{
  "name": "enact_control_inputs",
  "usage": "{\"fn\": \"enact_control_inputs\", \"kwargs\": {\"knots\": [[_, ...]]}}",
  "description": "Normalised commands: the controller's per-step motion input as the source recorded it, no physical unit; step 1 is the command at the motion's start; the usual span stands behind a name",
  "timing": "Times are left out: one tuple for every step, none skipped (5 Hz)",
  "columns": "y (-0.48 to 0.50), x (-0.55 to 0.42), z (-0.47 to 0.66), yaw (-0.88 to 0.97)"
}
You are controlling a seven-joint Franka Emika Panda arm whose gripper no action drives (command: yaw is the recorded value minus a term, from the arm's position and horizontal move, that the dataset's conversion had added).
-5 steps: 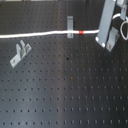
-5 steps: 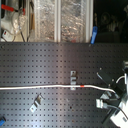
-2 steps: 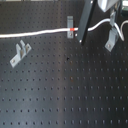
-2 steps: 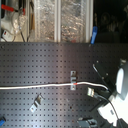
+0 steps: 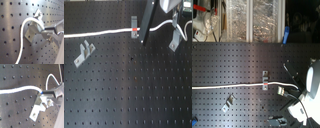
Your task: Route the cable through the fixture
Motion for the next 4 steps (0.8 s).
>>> {"fn": "enact_control_inputs", "kwargs": {"knots": [[0.062, 0.068, 0.00, 0.10], [-0.187, 0.125, 0.12, -0.04], [-0.068, 0.020, 0.20, 0.00], [0.021, -0.040, 0.09, 0.10]]}}
